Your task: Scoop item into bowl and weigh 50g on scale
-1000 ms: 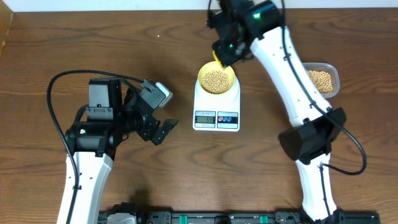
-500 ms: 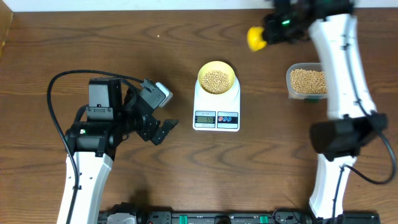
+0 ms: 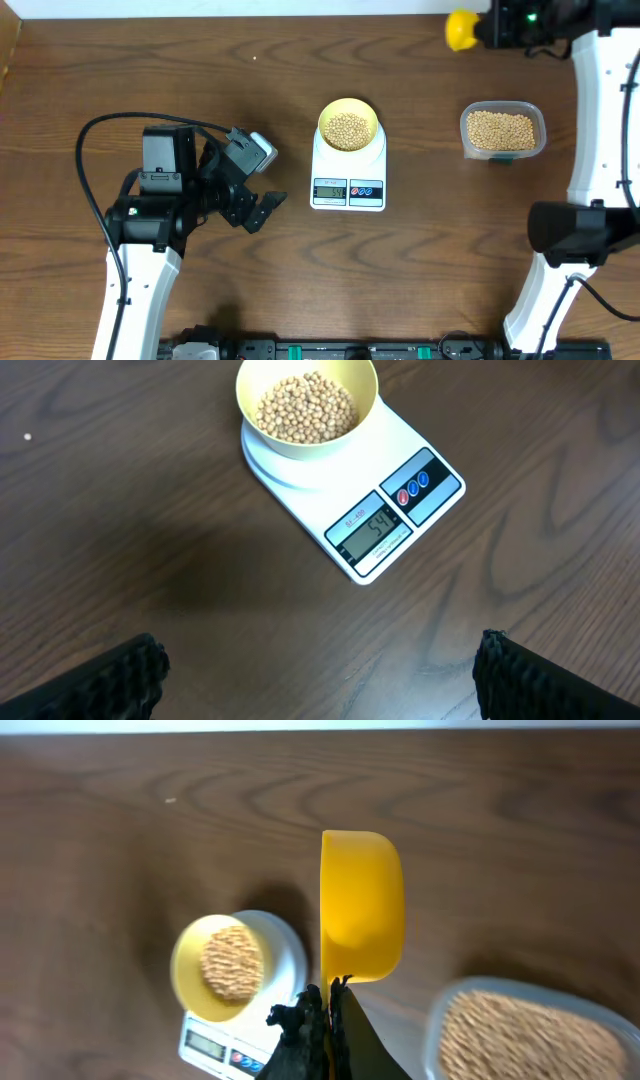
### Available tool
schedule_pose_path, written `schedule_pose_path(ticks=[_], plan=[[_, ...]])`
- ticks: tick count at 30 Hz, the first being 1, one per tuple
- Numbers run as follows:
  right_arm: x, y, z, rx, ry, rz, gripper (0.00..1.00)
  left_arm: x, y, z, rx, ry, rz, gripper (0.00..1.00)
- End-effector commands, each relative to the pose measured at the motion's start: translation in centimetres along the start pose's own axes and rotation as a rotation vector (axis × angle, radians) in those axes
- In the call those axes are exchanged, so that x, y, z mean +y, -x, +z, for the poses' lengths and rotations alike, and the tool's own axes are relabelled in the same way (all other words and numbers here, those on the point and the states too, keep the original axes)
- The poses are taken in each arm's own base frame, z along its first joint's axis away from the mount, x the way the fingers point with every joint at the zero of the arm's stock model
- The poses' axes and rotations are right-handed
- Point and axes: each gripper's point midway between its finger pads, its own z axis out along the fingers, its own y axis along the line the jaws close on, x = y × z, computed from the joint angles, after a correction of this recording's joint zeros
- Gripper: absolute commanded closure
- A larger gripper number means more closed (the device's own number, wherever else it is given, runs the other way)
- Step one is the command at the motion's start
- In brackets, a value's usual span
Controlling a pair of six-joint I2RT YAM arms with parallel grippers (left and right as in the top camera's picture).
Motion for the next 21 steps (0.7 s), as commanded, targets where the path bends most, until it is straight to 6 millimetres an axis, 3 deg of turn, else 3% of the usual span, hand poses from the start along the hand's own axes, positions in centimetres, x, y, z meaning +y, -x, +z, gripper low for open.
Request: schedule_pose_path(ticks=[1,4,9,16,21], plan=[[4.0,-0.6,2.6,0.041,0.121,-0.111,0.99,-0.1,-0.2,0.2,0.0,-0.012,0.006,0.01],[6.9,-1.7,4.9,0.089,0.174,-0.195,0.99,-0.1,-0.2,0.2,0.0,-0.012,0.006,0.0],[11.5,-3.8,6.9,0.152,0.239,-0.321,0.99,-0.1,-0.2,0.2,0.0,-0.012,0.006,0.0],[14.0,-7.0,9.3,0.252,0.168,-0.418,0.99,-0.1,-0.2,0.2,0.0,-0.012,0.006,0.0],[14.0,-9.2,11.1,0.325,0.109,-0.458,0.99,-0.1,-0.2,0.2,0.0,-0.012,0.006,0.01]])
